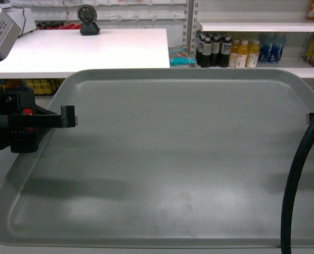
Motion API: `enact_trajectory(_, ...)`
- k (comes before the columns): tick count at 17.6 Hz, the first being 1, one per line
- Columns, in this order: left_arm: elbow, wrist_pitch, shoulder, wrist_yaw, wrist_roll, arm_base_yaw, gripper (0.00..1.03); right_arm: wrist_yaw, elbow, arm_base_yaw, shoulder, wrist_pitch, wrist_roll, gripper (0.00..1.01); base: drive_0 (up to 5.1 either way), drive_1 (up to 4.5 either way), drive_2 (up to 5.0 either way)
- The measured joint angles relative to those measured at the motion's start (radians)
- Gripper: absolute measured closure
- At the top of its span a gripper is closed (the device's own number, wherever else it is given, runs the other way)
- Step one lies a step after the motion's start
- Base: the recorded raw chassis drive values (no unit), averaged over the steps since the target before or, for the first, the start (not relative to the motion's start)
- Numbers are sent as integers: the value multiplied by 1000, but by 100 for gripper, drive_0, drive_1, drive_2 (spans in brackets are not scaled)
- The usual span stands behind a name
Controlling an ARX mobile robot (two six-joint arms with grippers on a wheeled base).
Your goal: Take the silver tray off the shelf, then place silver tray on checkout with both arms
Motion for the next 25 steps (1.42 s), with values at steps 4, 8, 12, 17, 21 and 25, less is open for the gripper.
enact_trajectory(4, 0, 7, 0, 0, 0, 0, 100, 1, 0, 0, -2, 2, 0, 98, -493, 331, 137)
enact_trajectory(8, 0, 6, 0, 0, 0, 0, 100, 0, 0, 0, -2, 5, 0, 98, -485, 340, 144)
enact_trajectory(12, 0, 5, 0, 1, 0, 0, 100, 0, 0, 0, -1, -1, 0, 98, -492, 335, 135)
enact_trajectory(17, 0, 0, 1, 0, 0, 0, 100, -1, 0, 0, -1, 1, 0, 98, -482, 345, 145)
enact_trajectory(21, 0, 4, 1, 0, 0, 0, 100, 0, 0, 0, -1, -1, 0, 98, -478, 351, 147)
enact_trajectory(25, 0, 4, 1, 0, 0, 0, 100, 1, 0, 0, -1, 0, 0, 98, -491, 338, 135)
